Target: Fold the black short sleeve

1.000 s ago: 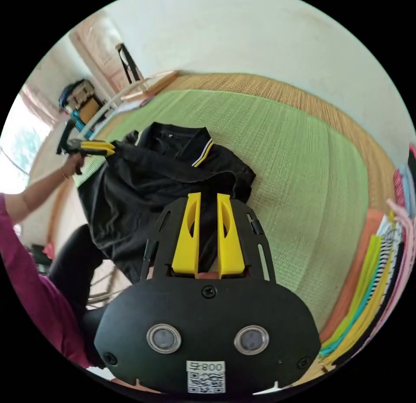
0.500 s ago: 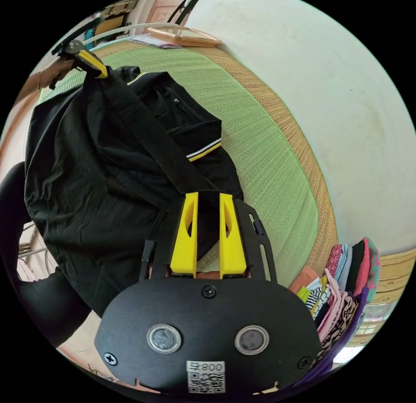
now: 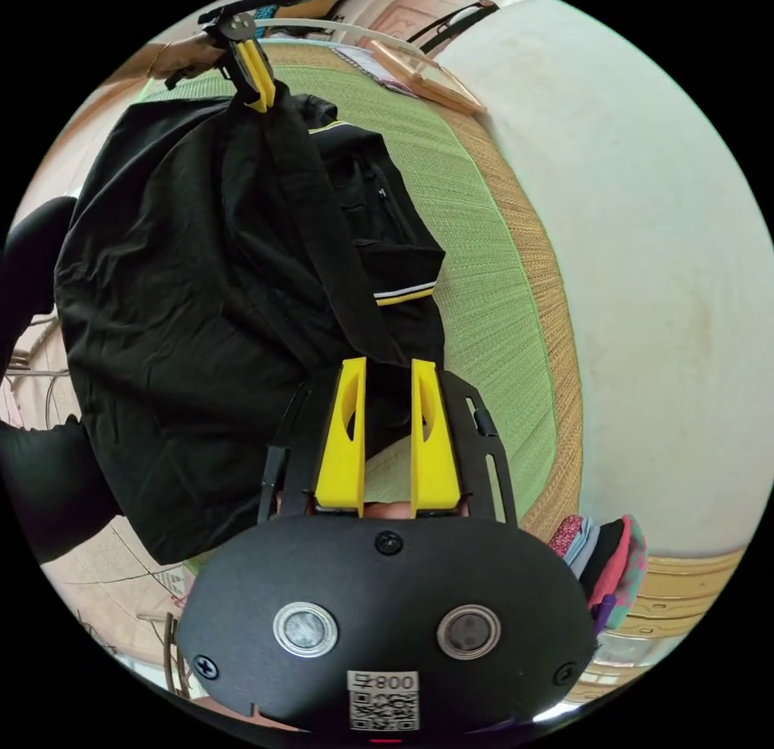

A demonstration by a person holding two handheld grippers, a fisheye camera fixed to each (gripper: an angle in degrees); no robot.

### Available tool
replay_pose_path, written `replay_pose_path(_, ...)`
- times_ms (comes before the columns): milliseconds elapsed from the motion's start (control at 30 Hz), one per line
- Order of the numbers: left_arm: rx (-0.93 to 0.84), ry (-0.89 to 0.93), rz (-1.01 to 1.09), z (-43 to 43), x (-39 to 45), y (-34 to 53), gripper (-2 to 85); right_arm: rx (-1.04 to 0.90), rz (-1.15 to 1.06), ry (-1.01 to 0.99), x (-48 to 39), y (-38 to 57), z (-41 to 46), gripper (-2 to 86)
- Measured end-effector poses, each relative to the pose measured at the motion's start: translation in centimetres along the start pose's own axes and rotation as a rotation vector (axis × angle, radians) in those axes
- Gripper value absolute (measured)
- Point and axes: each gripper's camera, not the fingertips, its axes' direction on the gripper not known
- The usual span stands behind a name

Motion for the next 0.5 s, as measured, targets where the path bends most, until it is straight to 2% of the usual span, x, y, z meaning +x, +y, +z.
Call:
replay_pose_path(200,0.008,0.001,-0.02,0.6,-1.1,1.1,1.7,-0.071,-0.045,0.0,0.6,-0.3,2.2,1.5)
replay_pose_path(500,0.118,-0.006,-0.067,-1.7,-4.9,2.5,0.3,-0.03,0.152,-0.044,8.5,2.6,2.4,-0.5)
